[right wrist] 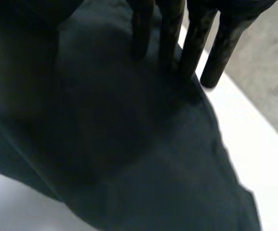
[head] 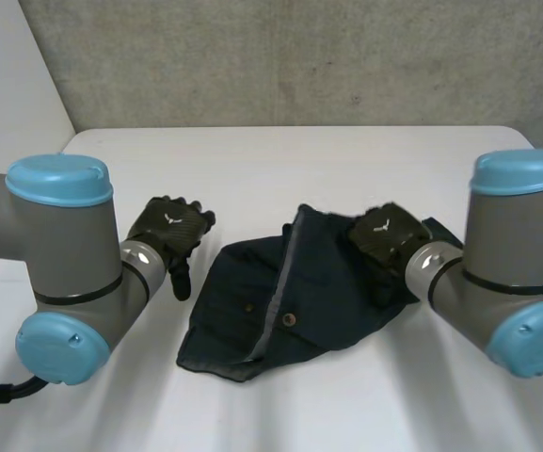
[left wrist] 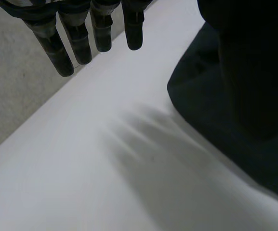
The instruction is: Fold the shorts.
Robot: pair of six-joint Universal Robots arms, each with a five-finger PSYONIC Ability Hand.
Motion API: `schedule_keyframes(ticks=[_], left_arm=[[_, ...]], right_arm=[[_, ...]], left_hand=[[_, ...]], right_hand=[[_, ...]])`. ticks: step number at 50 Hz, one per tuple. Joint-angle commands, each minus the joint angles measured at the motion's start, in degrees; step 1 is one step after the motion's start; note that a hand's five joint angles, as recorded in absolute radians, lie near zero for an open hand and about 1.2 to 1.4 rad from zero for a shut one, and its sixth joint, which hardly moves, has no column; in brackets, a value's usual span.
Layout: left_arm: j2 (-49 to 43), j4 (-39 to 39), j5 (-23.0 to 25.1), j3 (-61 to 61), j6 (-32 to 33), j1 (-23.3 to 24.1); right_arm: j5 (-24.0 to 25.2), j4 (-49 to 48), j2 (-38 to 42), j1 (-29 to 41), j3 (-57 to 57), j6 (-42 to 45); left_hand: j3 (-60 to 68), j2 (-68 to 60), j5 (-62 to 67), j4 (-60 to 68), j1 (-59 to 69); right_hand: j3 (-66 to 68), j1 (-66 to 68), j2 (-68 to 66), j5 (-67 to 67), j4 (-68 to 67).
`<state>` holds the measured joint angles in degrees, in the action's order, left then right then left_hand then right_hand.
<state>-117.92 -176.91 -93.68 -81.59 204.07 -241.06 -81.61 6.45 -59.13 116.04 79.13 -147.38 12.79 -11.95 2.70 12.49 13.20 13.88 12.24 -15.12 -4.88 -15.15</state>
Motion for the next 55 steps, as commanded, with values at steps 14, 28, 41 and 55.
schedule_keyframes(ticks=[14, 28, 41, 55], left_arm=[[3.0, -0.2, -0.5, -2.4, 0.1, -1.2], [3.5, -0.5, -0.2, -2.5, 0.1, -1.2], [3.9, -0.5, -0.4, -1.5, -2.9, -0.7], [3.7, -0.5, -0.4, -0.2, -6.5, -0.6]], right_arm=[[-10.9, -28.6, 12.2, -8.0, -19.1, 16.2], [-5.2, -25.6, -4.6, -3.8, -0.5, 9.4], [6.9, -6.5, 2.1, 0.3, -9.5, 6.2], [7.3, -7.8, 12.6, 0.0, -14.6, -0.3]], left_hand=[[-0.4, -0.5, -0.3, -0.1, -0.8], [-0.6, -0.3, -0.5, -0.3, -1.0], [-0.4, -0.5, -0.3, -0.1, -0.8], [-0.4, -0.5, -0.3, -0.1, -0.8]], right_hand=[[34.6, 36.2, -33.3, -33.6, -33.3], [-3.9, -2.2, 5.1, 4.9, 5.2], [-0.3, 1.4, 1.5, 1.3, 1.5], [10.8, 12.5, -9.6, -9.8, -9.5]])
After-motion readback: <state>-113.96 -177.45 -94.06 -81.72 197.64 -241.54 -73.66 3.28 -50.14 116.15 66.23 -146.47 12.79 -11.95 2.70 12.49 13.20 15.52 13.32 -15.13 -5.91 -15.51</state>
